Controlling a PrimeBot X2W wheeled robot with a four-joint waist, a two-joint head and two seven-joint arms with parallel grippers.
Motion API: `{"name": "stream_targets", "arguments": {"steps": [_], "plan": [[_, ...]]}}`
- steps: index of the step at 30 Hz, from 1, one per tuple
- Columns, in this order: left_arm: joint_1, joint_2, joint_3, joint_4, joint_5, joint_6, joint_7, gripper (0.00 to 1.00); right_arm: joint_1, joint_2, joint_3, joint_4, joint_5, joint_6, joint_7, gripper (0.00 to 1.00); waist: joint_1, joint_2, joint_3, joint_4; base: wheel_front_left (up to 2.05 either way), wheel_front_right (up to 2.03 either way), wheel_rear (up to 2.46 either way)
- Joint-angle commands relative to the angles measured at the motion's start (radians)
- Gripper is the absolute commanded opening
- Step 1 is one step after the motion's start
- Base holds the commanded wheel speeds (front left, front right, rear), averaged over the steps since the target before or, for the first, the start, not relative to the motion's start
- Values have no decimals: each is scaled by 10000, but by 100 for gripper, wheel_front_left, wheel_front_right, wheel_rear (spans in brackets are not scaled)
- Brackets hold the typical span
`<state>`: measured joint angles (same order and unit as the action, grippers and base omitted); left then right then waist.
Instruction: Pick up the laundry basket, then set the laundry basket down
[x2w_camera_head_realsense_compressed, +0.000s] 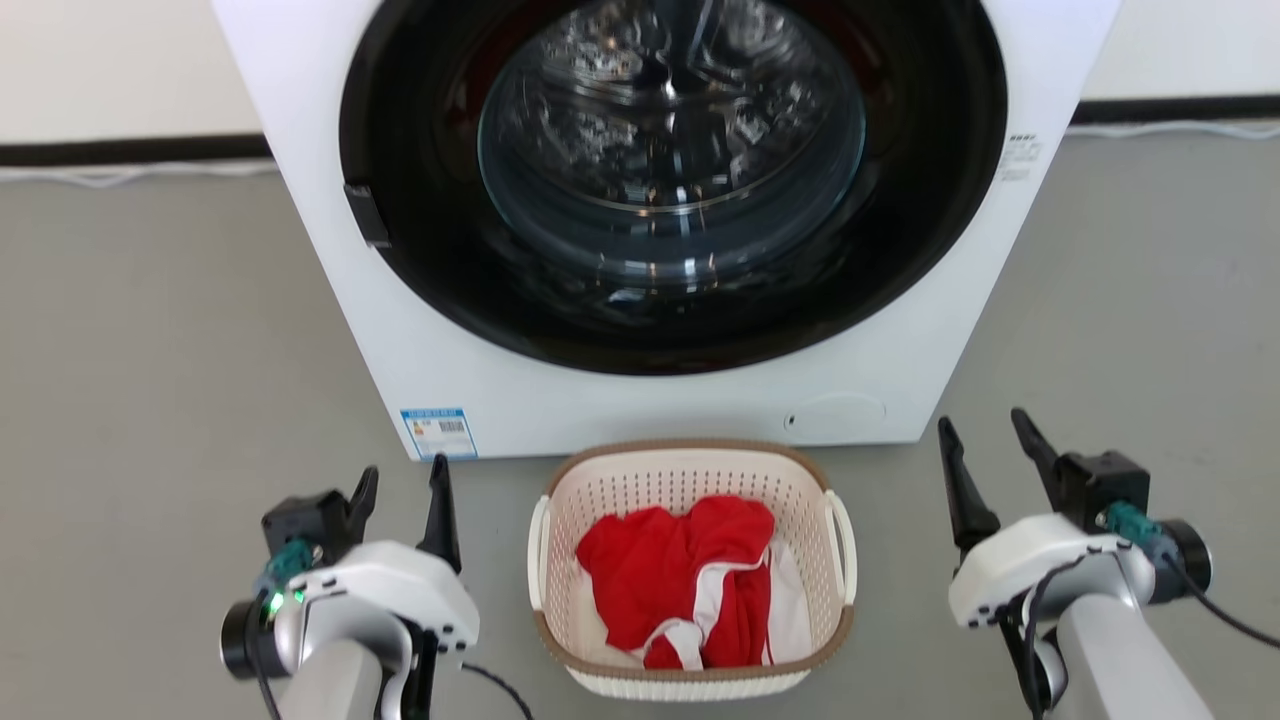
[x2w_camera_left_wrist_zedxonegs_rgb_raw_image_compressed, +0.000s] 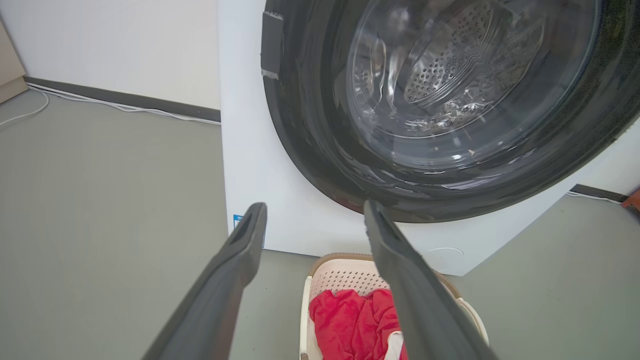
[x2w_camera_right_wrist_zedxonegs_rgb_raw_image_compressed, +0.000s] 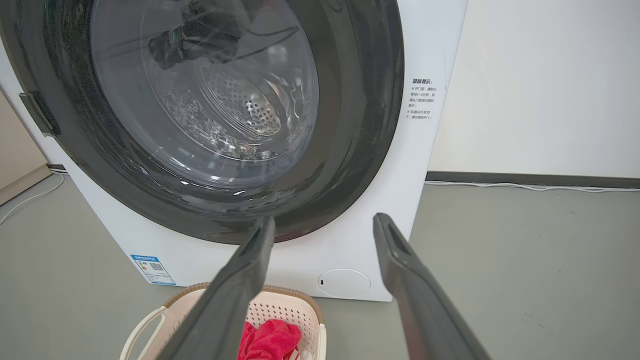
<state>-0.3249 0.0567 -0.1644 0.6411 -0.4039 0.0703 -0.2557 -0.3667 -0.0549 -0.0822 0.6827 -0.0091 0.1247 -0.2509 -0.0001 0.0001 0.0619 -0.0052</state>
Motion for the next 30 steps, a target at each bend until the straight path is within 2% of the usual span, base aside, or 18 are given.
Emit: {"name": "stream_targets", "arguments": {"steps": [1,12,30], "plan": [[16,143,362,-322,123,-59,-61,100,48,47,291,-298,1,60,-109,100,1,-1,-231,-25,0,0,0],[1135,42,859,-1466,420,-3,-61,100,773,47,381,-767,28,60,-109,100,1,-1,-853,17,0,0,0],[1775,-39,1017,-2162,475,164,-61,100,1212,47,556,-1017,218,60,-109,100,1,-1,-1140,53,0,0,0]]}}
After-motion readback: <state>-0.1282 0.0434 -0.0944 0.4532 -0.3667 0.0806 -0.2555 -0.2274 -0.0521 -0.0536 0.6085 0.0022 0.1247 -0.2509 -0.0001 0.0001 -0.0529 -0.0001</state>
